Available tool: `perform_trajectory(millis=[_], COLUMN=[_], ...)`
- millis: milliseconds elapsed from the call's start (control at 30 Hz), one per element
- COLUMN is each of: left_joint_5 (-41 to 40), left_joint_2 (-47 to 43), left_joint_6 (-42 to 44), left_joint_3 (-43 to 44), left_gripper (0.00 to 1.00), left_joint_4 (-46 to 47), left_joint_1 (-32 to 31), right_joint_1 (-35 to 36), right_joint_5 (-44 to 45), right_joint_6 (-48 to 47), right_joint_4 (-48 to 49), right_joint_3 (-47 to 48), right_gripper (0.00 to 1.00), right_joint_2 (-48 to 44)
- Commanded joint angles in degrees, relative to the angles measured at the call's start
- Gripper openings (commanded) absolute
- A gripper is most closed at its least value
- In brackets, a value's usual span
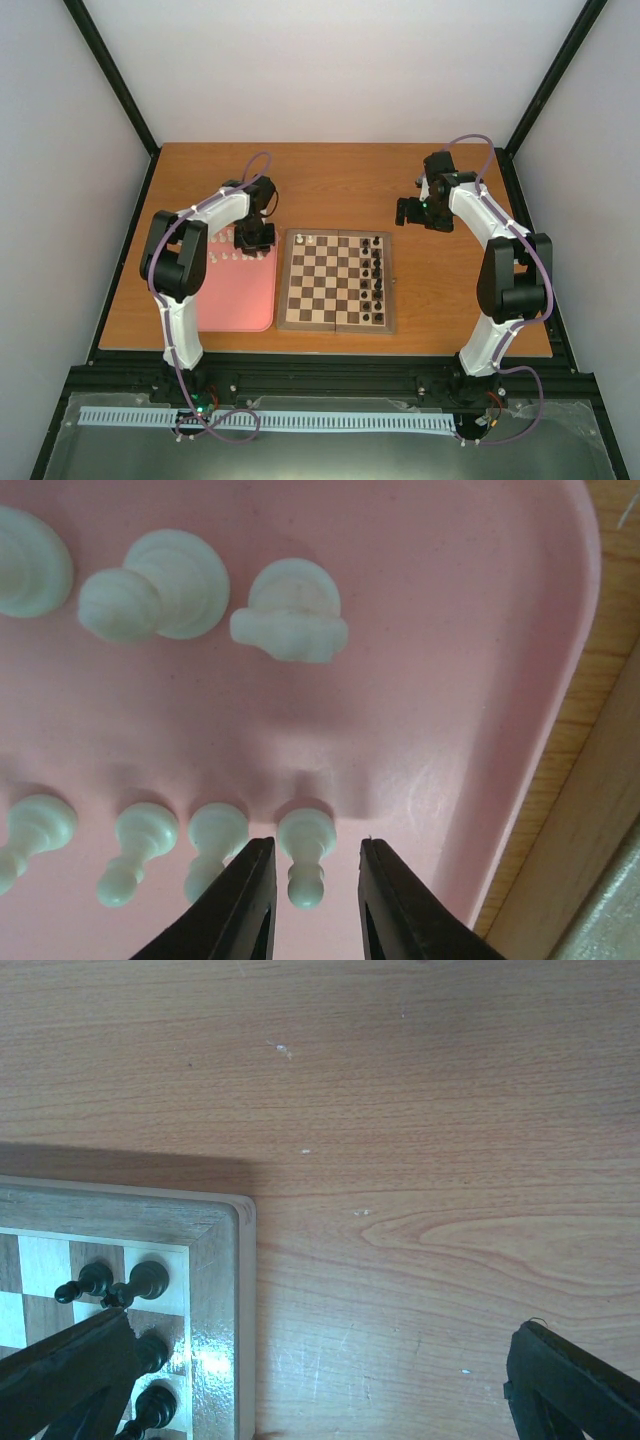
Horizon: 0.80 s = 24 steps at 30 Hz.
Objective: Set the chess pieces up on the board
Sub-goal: Pick up the chess piece from the storage box.
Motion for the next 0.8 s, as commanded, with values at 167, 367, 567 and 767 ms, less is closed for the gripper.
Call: perform_trajectory(millis=[167,367,567,767], left_joint_5=[0.3,0.2,-1.1,-2.8], left_joint_2=[1.2,1.4,0.5,-0.6], left_joint_6=[-0.1,0.4,1.4,3.5], left_joint_3=[0.9,0.8,3.4,12.4], left_gripper=[0.15,0.08,0.04,0.04], left_joint_4=[1.0,0.7,-2.1,-9.7], left_joint_1=[-0.4,-0.4,-1.0,-7.1], right_joint_1=[-0.5,-0.5,-0.6,-0.5], right_joint_5=[0.5,0.3,0.6,0.6], right_joint_6=[-0.3,-0.2,-0.3,-0.2], right_joint_4=[0.3,0.3,0.3,0.5], right_joint_3=[0.4,0.5,0.3,0.1], right_gripper=[1.0,1.0,1.0,1.0], right_joint_2=[0.3,0.5,0.3,0.5])
